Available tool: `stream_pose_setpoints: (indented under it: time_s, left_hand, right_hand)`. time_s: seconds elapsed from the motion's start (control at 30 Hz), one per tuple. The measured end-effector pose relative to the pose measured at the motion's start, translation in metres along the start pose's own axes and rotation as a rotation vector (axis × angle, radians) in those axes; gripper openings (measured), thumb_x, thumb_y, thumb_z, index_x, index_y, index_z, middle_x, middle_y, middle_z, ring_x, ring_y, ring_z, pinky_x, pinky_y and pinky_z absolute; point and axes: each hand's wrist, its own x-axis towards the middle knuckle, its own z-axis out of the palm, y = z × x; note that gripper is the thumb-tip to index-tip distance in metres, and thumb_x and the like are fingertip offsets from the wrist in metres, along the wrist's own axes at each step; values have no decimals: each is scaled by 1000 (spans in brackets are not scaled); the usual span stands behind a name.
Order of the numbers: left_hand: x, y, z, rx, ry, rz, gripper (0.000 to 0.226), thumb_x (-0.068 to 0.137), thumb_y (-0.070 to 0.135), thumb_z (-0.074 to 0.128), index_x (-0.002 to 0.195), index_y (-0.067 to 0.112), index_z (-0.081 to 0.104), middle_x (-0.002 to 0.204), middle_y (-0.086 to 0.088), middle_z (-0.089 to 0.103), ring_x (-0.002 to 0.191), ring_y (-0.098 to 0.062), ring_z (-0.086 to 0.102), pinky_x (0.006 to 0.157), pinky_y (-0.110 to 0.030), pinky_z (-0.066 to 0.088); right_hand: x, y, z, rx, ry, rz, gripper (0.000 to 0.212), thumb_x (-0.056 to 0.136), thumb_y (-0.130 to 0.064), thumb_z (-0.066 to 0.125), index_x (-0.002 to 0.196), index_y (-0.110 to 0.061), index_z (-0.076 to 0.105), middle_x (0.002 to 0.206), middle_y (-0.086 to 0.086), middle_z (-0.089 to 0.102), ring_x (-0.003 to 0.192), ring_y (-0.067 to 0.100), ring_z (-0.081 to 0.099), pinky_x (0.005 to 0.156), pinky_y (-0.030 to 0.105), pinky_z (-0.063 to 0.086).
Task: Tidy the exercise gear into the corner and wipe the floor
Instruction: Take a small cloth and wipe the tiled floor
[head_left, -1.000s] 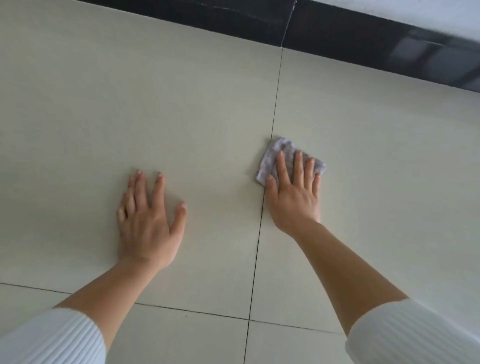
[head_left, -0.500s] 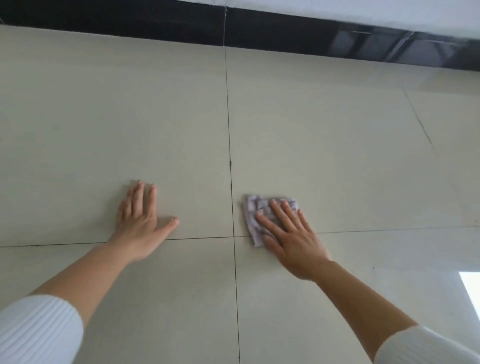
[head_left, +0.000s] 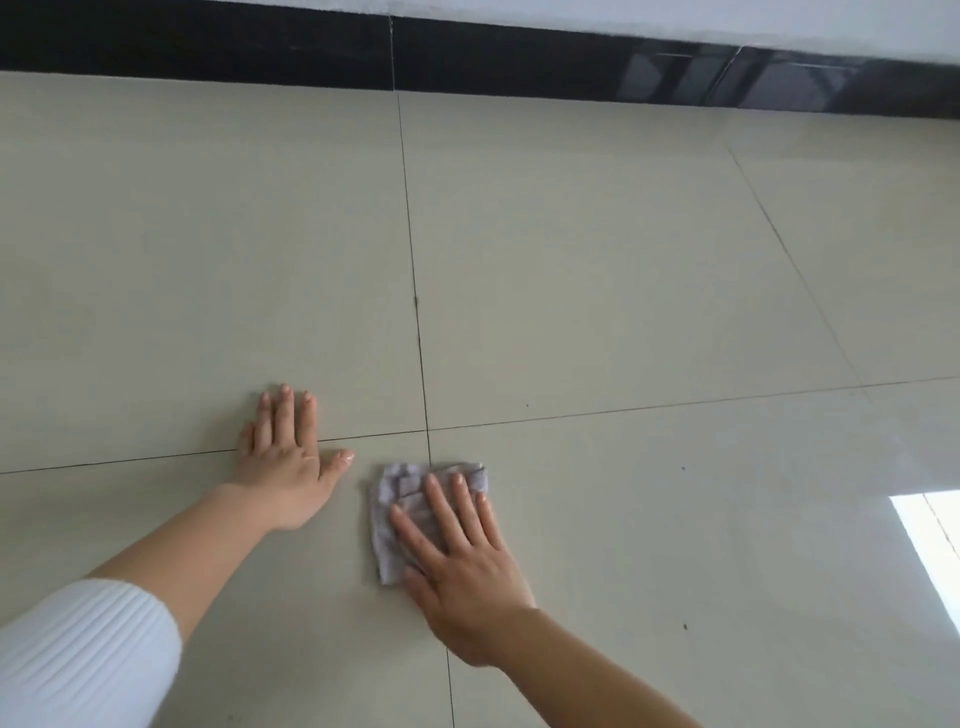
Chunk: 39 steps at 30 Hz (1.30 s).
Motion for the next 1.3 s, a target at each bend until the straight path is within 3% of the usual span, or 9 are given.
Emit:
stream_pose_setpoints:
  time_s: [0.13, 0.23, 0.3, 0.5, 0.83, 1.0, 1.07, 1.17, 1.3]
  left_hand:
    - [-3, 2, -20, 94, -112, 31, 86, 93, 62, 16, 145, 4, -20, 153, -18, -27, 142, -34, -21, 118, -42, -3]
    - [-8, -6, -41, 275, -188, 122, 82, 95, 59, 15, 146, 6, -21, 153, -18, -25, 144, -31, -17, 118, -41, 4]
    - [-10, -16, -53, 373, -228, 191, 77, 96, 57, 14, 147, 11, -21, 154, -14, -26, 145, -26, -14, 118, -39, 6]
    - [-15, -74, -53, 355, -76, 424, 71, 91, 62, 3, 145, 24, -23, 150, 3, -36, 141, -7, -19, 114, -25, -2]
    - [-12, -152, 8, -79, 193, 127, 83, 82, 61, 8, 151, 15, -2, 156, -12, -18, 145, -25, -15, 118, -38, -1]
    - [-14, -182, 21, -159, 313, 109, 91, 76, 63, 2, 150, 11, 7, 157, -15, -8, 146, -27, -8, 117, -36, -2]
    - [-15, -204, 23, -180, 354, 40, 87, 79, 61, 4, 151, 11, 7, 158, -14, -7, 146, -26, -9, 117, -35, -3]
    - [-20, -241, 30, -209, 407, -107, 82, 84, 56, 11, 151, 8, 7, 158, -14, -7, 146, -26, -8, 118, -38, -2]
    - [-24, -278, 39, -217, 381, -193, 95, 78, 68, 5, 151, 7, 6, 157, -19, -4, 146, -29, -7, 118, -41, -1]
  right_hand:
    - [-5, 48, -9, -153, -44, -187, 51, 101, -50, 10, 150, -37, 18, 158, 1, 22, 146, 26, 18, 113, 41, 12]
    - [-6, 102, -23, -138, 25, 100, 63, 91, -59, -16, 150, -39, -5, 161, -1, -7, 147, 24, -11, 119, 44, 4]
    - [-10, 128, -34, 18, 19, 412, 61, 90, -63, -7, 145, -42, -19, 157, -2, -23, 142, 19, -26, 120, 41, -6]
    - [39, 109, -48, 293, 40, 831, 60, 99, -50, 14, 150, -34, -14, 159, 7, -21, 144, 29, -23, 117, 46, -13]
    - [84, -116, -3, 29, -124, -165, 60, 95, -54, -1, 150, -33, -13, 151, 1, -34, 135, 32, -39, 111, 46, -26]
    - [94, -104, 9, -215, -26, -498, 51, 99, -51, 21, 147, -38, 26, 157, 0, 25, 146, 29, 16, 115, 44, 8]
    - [110, -68, -6, -262, -19, -355, 53, 98, -53, 17, 148, -38, 26, 157, 1, 26, 145, 29, 18, 115, 43, 10]
    - [129, -8, -34, -231, 38, 76, 61, 89, -63, -12, 147, -44, -11, 160, -1, -13, 146, 29, -14, 118, 39, -11]
    - [154, 10, -58, 56, -25, 539, 58, 95, -58, 6, 147, -43, -15, 158, 2, -22, 144, 29, -24, 118, 44, -12]
